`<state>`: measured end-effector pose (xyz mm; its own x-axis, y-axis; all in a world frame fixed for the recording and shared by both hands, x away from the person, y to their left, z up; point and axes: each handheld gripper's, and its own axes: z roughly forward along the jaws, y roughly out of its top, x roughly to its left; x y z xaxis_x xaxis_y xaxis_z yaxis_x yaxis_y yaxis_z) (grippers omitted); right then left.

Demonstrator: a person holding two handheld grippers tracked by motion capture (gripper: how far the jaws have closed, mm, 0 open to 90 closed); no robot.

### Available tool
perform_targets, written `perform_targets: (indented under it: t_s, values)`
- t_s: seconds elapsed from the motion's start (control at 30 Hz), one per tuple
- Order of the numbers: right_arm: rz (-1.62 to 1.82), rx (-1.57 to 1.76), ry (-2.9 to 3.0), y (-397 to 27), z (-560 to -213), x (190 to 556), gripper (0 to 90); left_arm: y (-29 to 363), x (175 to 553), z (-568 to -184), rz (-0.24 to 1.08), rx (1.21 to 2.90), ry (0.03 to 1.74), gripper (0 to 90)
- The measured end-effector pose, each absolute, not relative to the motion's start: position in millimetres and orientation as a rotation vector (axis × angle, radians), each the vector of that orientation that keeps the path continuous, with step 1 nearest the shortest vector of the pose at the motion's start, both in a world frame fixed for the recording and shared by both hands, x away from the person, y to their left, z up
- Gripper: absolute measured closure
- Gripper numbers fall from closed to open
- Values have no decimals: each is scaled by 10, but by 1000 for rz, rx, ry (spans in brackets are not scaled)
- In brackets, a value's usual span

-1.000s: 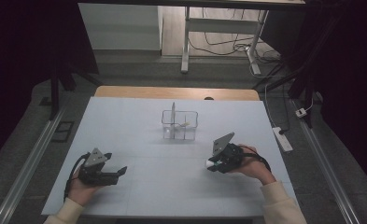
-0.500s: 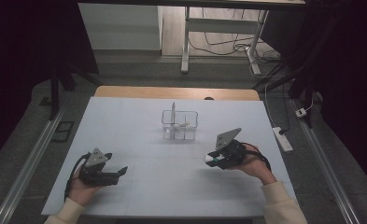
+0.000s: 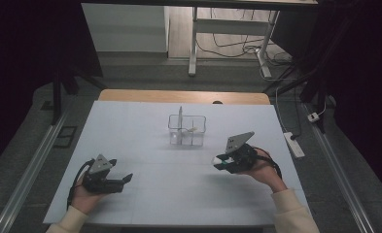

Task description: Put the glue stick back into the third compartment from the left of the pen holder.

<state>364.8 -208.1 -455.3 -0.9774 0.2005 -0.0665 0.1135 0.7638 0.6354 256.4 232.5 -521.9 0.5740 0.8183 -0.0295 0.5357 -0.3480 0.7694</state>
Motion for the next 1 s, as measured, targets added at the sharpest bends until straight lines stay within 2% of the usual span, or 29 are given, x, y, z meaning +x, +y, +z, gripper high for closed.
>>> perform_targets:
  t_s: [1.0]
  values:
    - [1111,362,2703,-2122,-4472,3665,648,2322,2561,-5223,473,2044,1074,175]
